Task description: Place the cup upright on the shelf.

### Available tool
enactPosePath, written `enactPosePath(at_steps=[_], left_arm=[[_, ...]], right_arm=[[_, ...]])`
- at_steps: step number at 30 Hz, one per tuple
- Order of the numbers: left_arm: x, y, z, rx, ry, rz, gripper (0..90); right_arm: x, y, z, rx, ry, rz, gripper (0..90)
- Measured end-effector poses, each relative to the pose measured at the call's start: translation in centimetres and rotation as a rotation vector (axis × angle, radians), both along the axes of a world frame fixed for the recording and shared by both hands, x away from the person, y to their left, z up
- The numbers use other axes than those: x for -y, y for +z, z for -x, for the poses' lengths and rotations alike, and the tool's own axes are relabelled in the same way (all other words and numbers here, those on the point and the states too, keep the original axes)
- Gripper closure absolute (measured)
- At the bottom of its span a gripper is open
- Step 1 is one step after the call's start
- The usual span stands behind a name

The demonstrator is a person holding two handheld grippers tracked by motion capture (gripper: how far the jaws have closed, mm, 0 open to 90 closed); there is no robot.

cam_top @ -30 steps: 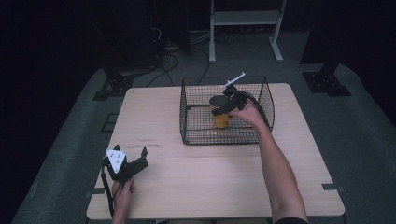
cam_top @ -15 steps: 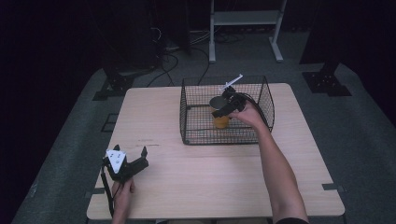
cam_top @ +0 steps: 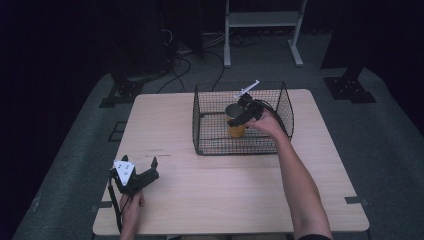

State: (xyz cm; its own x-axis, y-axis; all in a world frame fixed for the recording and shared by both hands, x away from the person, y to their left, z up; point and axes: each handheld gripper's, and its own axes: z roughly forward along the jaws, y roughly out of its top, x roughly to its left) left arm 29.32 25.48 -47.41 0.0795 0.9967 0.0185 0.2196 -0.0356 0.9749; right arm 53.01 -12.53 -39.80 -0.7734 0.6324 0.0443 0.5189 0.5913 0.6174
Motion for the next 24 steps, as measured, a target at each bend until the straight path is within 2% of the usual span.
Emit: enactPosePath(at_steps=[4, 15, 21, 24], left_arm=[[0.0, 0.0, 0.0, 0.0, 0.001, -0.001, 0.8], [0.0, 0.0, 0.0, -0.001, 0.003, -0.001, 0.8], [0.1, 0.0, -0.1, -0.001, 0.004, -0.004, 0.8], [0.1, 0.0, -0.1, 0.0, 0.005, -0.004, 0.8]], right_arm=[[-0.1, 0.0, 0.1, -0.002, 0.005, 0.008, 6.9], [0.0, 0.6, 0.2, 0.029, -0.016, -0.013, 2.0], [0.1, 1.1, 0.2, 0.045, -0.024, -0.035, 0.9], [0.3, 1.5, 0.3, 0.052, -0.027, -0.066, 0.9]])
